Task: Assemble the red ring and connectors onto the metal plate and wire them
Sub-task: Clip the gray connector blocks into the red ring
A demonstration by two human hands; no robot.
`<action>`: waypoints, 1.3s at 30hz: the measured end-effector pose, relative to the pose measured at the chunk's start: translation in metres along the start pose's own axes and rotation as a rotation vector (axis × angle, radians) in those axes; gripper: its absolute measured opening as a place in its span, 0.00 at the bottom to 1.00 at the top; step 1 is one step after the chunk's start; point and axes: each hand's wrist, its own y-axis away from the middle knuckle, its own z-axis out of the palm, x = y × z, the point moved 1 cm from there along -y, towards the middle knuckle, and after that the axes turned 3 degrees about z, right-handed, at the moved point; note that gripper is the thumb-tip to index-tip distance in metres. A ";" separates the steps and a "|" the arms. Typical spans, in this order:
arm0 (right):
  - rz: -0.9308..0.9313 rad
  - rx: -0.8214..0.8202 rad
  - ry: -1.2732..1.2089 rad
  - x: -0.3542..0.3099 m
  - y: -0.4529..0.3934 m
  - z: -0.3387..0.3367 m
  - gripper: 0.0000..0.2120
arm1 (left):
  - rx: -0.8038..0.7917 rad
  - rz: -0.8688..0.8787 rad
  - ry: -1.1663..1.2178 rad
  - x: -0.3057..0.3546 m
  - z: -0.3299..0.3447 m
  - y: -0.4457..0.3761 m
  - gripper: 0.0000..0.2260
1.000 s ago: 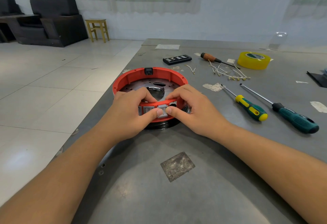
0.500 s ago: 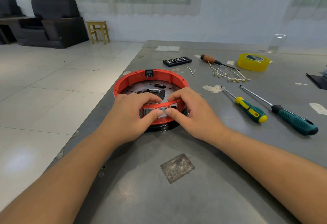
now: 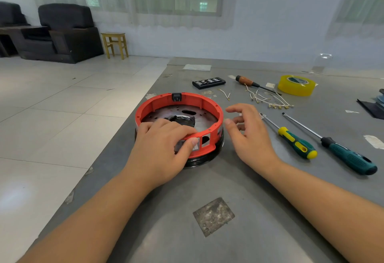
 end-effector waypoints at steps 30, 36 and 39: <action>0.221 -0.130 0.187 0.039 -0.085 0.051 0.17 | 0.092 -0.044 0.009 -0.003 0.002 0.002 0.19; 0.095 -0.058 0.097 0.025 -0.030 0.013 0.18 | 0.077 -0.034 -0.032 -0.002 0.001 0.003 0.20; 0.060 -0.031 0.033 0.012 -0.004 -0.001 0.21 | 0.073 -0.053 -0.031 0.001 0.000 0.003 0.18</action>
